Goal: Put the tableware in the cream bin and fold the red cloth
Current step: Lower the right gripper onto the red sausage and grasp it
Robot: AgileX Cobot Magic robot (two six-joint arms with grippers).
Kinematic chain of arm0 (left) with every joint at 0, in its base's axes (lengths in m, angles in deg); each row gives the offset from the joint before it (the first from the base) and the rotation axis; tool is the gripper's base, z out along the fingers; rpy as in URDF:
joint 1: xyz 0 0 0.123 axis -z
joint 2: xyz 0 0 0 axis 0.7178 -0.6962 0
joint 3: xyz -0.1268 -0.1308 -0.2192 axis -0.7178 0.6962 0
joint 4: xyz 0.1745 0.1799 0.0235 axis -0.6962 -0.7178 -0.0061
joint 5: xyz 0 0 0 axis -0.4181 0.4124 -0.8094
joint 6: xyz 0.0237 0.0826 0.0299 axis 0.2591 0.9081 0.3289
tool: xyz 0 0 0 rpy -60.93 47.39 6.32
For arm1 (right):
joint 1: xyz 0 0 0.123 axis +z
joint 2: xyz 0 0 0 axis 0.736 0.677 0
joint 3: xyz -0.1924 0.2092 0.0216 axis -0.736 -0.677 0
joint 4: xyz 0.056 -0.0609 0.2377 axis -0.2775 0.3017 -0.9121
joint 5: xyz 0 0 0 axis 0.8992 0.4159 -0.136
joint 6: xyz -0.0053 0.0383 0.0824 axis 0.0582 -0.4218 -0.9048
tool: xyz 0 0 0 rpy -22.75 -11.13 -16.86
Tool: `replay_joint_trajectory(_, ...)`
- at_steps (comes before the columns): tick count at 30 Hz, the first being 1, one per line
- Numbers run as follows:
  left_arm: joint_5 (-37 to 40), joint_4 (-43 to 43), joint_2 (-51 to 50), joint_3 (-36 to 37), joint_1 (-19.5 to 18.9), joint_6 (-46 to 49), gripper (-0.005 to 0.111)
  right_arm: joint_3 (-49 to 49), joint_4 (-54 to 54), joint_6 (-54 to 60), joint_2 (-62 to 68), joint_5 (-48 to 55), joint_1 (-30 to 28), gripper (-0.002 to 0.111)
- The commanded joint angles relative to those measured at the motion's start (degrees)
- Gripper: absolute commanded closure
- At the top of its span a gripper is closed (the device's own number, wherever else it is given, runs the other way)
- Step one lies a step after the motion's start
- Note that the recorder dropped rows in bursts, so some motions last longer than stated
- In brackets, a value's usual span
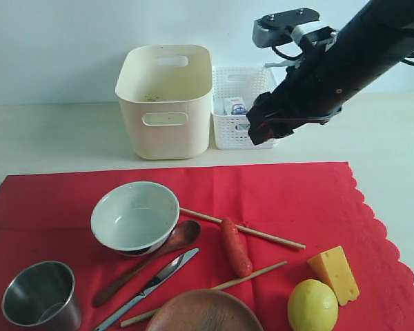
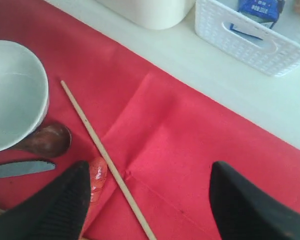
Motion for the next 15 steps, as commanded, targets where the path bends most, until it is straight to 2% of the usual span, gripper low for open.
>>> replay_joint_trajectory(1, -0.3, -0.3, 0.3, 0.0, 0.3, 0.0, 0.106, -0.2, 3.8, -1.9, -0.4, 1.2, 2.3, 0.044)
replay_joint_trajectory(15, -0.3, -0.3, 0.3, 0.0, 0.3, 0.0, 0.106, -0.3, 4.6, -2.0, 6.4, 5.9, 3.4, 0.044)
